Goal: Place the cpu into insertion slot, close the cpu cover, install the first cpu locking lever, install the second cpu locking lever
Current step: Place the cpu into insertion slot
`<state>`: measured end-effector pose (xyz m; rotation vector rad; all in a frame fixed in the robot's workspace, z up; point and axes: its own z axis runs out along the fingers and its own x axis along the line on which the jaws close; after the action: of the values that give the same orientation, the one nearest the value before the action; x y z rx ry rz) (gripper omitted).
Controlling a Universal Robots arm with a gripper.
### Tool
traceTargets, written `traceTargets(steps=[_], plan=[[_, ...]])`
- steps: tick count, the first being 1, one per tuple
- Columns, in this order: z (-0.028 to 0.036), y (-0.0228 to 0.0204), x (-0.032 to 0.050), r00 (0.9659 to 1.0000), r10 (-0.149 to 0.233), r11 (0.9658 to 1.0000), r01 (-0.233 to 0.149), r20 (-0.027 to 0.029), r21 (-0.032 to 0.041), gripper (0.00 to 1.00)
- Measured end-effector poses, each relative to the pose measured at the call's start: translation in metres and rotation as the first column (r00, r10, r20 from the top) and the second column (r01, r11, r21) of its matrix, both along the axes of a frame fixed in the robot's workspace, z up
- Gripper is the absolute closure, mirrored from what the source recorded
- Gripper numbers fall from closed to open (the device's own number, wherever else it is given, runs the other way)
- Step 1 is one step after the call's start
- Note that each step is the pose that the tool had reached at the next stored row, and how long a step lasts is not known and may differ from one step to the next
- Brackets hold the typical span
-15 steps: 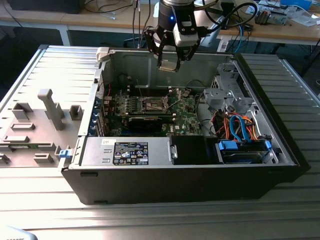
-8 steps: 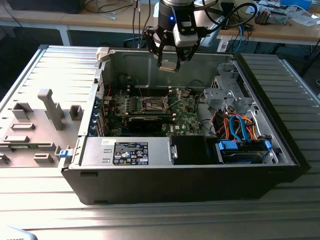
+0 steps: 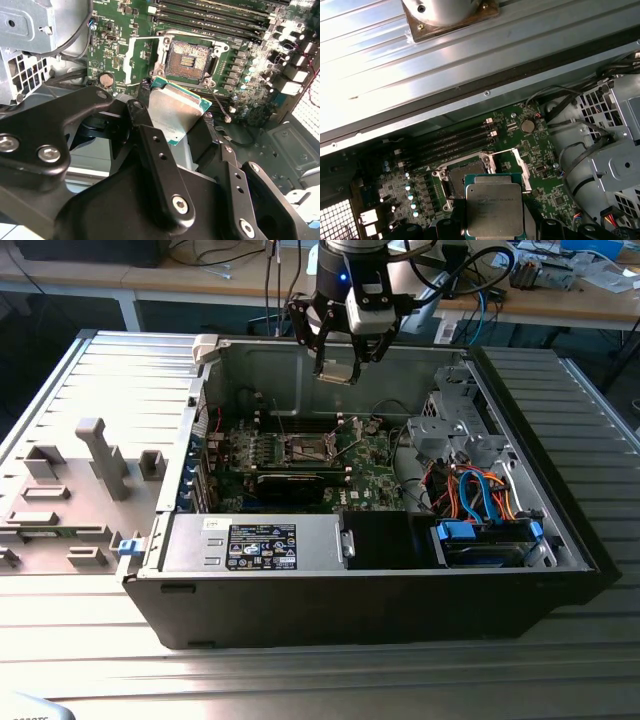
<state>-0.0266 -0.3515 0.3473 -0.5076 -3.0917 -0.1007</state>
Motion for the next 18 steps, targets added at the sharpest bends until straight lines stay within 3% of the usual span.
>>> traceTargets(steps=[18], plan=[[-0.0009,0.0,0.0,0.9999,-0.011,0.9999,0.011,0.0,-0.0003,0.45]])
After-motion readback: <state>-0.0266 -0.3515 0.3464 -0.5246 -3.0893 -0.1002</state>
